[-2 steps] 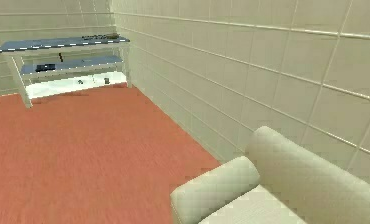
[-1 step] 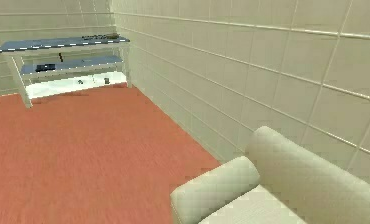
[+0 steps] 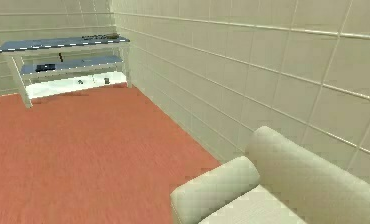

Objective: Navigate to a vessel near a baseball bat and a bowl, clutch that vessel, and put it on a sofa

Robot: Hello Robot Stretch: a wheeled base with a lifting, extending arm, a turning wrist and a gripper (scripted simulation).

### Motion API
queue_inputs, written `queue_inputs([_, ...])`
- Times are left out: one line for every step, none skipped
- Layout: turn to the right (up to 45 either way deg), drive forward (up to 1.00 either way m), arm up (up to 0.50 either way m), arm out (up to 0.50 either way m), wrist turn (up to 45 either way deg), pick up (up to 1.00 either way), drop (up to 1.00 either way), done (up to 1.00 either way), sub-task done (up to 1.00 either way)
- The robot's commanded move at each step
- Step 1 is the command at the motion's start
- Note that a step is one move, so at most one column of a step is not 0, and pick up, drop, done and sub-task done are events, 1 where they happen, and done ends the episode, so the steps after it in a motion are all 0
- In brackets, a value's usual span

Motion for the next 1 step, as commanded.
queue_inputs([0.0, 0.00, -0.32, 0.00, 0.0, 0.00, 0.00, 0.00, 0.00])
